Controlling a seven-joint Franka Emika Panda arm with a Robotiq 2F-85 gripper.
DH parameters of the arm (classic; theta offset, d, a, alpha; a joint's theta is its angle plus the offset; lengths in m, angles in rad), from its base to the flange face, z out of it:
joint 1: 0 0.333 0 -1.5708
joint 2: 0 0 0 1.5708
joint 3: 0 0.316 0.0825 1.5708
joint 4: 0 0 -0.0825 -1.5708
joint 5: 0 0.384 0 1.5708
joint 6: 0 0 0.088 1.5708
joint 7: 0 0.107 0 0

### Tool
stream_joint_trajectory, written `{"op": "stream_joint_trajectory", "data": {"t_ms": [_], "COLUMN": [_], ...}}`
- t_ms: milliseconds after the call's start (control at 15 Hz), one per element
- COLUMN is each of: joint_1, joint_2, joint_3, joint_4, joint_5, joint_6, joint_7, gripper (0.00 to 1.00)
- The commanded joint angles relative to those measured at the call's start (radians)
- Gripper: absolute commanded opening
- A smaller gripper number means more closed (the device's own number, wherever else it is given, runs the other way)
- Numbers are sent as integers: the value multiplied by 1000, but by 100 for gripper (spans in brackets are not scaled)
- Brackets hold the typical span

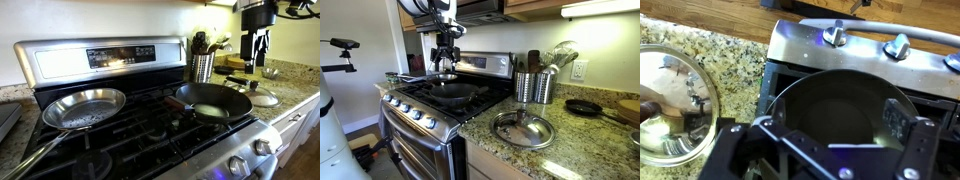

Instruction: Pick the lid on the counter and put it on the black pan

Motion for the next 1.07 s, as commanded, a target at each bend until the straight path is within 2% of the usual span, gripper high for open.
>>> {"op": "stream_joint_trajectory", "data": {"t_ms": [0, 400, 667, 933, 1000], "joint_1": [-10, -65, -117, -152, -140], "joint_2": [-22, -28, -5, 31, 14], "joint_3": [-32, -110, -158, -193, -180], "joint_4": [-30, -77, -88, -67, -66], "joint_5": [-16, -95, -161, -186, -170], "joint_6": [73, 255, 362, 410, 368], "joint_7": [-20, -79, -74, -85, -68], "gripper": [100, 100, 100, 100, 100]}}
